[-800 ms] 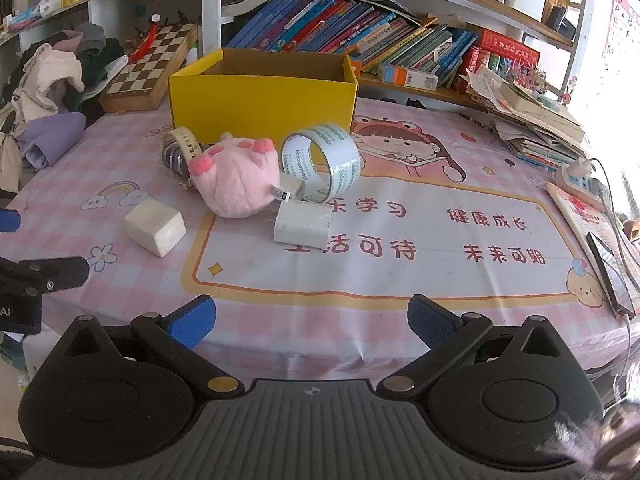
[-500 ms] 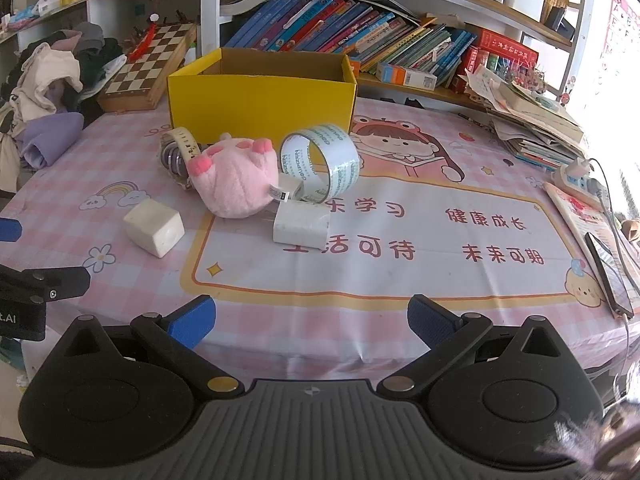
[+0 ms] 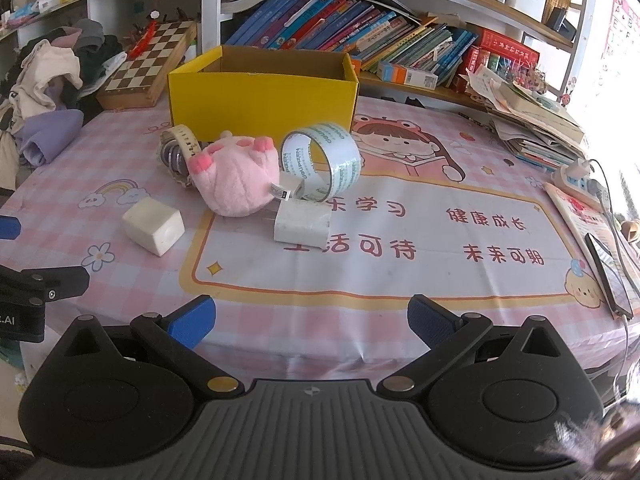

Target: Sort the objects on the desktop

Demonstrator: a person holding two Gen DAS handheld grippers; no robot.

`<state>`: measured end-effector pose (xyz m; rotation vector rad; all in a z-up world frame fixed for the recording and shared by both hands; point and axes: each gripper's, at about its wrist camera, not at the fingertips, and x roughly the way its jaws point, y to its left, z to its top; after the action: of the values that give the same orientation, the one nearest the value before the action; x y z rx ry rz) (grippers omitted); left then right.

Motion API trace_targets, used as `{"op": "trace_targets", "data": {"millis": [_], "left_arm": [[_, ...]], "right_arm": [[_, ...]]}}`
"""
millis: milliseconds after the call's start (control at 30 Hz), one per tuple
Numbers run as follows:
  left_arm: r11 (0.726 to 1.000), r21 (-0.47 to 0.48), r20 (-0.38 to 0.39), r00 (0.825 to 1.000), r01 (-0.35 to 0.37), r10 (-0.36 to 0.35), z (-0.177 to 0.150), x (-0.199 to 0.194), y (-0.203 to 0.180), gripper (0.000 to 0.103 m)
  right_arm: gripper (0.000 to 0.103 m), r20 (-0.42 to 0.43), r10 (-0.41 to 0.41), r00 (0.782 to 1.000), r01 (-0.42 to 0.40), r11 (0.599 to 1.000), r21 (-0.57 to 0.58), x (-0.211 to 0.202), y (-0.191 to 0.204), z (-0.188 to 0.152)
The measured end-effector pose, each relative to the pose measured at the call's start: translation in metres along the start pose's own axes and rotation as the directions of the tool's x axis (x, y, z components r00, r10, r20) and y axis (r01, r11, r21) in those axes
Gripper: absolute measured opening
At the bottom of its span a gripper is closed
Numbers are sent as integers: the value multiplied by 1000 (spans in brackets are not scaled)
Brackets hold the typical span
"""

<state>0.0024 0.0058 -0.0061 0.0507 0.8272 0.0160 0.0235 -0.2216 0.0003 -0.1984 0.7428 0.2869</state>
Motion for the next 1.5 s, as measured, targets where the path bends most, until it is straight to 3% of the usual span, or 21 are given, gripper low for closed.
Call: {"op": "trace_targets", "data": {"millis": [1500], "left_arm": [[999, 41, -11, 1000, 8, -8, 2, 5, -1, 103]], "right_arm": [[103, -9, -2, 1000, 2, 1000, -10, 7, 7, 5]]}}
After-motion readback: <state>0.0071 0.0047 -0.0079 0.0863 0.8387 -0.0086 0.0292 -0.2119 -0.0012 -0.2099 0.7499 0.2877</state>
